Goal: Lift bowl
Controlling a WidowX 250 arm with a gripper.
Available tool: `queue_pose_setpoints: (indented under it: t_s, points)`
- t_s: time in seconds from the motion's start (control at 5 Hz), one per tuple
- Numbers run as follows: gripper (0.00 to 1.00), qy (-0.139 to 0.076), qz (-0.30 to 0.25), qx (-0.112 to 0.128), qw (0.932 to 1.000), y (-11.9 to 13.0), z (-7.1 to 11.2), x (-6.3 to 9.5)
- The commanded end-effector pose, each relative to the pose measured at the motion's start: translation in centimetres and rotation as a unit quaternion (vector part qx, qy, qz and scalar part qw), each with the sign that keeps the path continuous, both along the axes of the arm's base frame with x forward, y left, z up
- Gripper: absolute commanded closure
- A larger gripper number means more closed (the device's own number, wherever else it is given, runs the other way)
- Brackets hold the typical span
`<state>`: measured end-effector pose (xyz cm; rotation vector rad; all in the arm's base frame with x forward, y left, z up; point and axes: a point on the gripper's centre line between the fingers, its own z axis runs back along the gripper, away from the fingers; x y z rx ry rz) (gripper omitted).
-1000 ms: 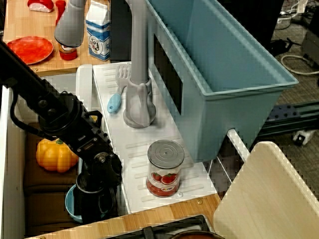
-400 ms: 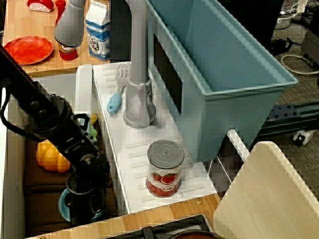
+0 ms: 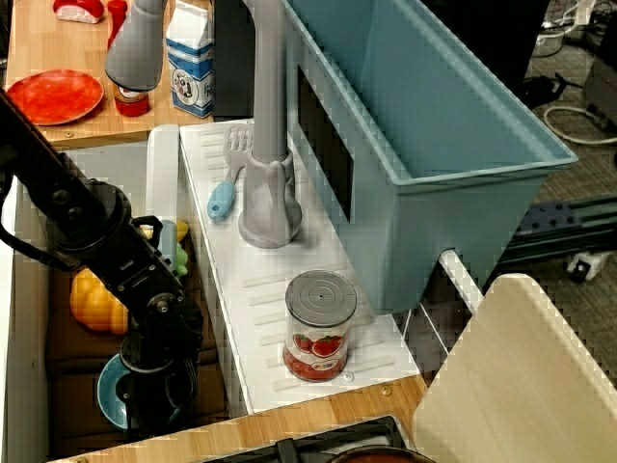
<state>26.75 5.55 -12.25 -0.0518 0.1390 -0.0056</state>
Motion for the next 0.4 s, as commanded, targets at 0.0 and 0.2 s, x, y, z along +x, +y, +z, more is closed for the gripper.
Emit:
queue_pose_setpoints:
  t_s: [0.0,0.2]
  points:
    - [1.00,-0.006,0.012,0.008,0.9999,1.1,1.3,1.2]
    - [1.00,0.004,0.022,-0.003,0.9997,1.8,2.6,1.5]
